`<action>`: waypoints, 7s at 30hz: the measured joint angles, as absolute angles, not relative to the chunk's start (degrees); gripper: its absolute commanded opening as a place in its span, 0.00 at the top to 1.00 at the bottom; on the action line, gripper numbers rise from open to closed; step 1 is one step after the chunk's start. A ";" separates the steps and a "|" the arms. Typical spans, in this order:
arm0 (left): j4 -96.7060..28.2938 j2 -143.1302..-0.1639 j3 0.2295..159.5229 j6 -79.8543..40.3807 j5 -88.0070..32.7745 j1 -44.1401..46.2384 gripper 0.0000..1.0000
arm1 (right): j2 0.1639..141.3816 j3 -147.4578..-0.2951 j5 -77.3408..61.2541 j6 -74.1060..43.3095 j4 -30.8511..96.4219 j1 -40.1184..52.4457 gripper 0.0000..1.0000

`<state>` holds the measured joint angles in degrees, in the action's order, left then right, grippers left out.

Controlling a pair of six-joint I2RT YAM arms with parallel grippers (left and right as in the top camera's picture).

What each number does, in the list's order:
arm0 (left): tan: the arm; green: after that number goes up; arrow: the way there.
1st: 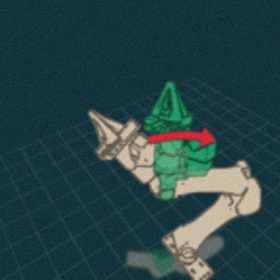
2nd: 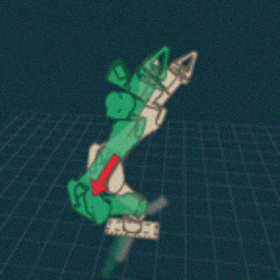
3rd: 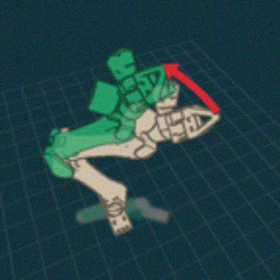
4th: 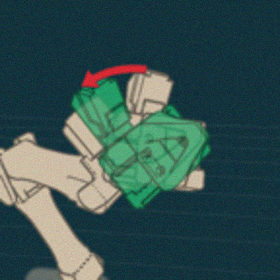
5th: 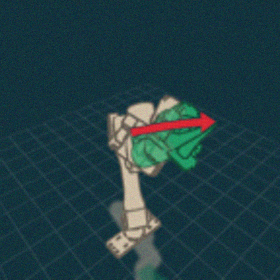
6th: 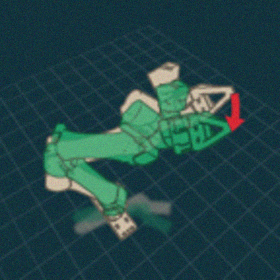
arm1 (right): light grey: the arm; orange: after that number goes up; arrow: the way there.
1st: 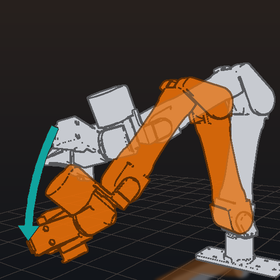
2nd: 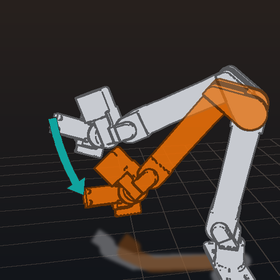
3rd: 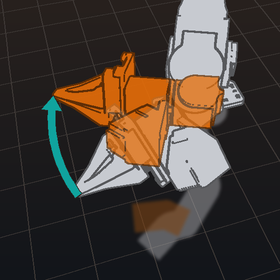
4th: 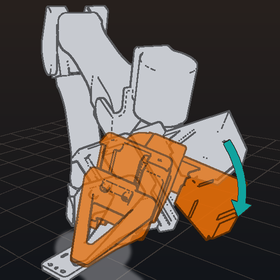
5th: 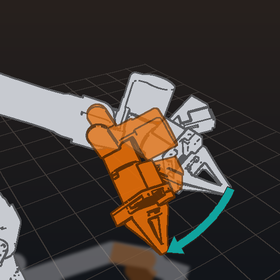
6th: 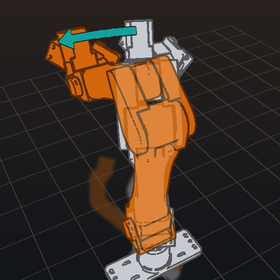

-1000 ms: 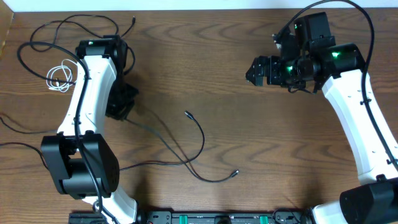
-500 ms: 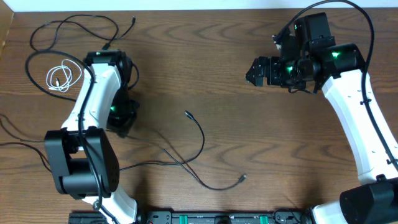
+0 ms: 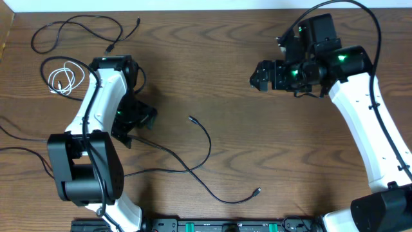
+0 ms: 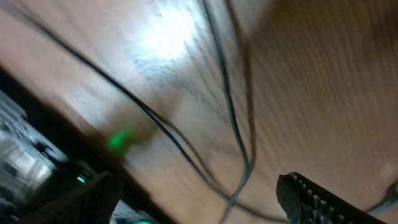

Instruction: Untangle cables

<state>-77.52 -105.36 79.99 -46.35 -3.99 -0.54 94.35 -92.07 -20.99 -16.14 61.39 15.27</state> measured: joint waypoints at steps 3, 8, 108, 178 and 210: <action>-77.49 -105.36 79.99 -39.64 -4.73 1.61 0.16 | 94.35 -92.07 -20.99 -16.14 60.18 16.45 0.01; -74.96 -105.36 79.99 -35.73 -5.67 6.44 0.16 | 94.35 -92.07 -20.95 -16.14 60.01 17.93 0.01; -37.04 -88.53 41.36 -93.60 -10.61 30.81 0.63 | 94.35 -92.05 -13.50 -16.47 58.89 16.60 0.01; -45.67 -69.32 38.37 -80.82 -27.92 -8.16 0.78 | 94.35 -92.05 -13.50 -16.34 60.47 16.60 0.01; -42.17 -69.89 39.77 -33.41 -22.90 20.08 0.08 | 94.35 -92.05 -13.61 -16.36 58.59 16.58 0.01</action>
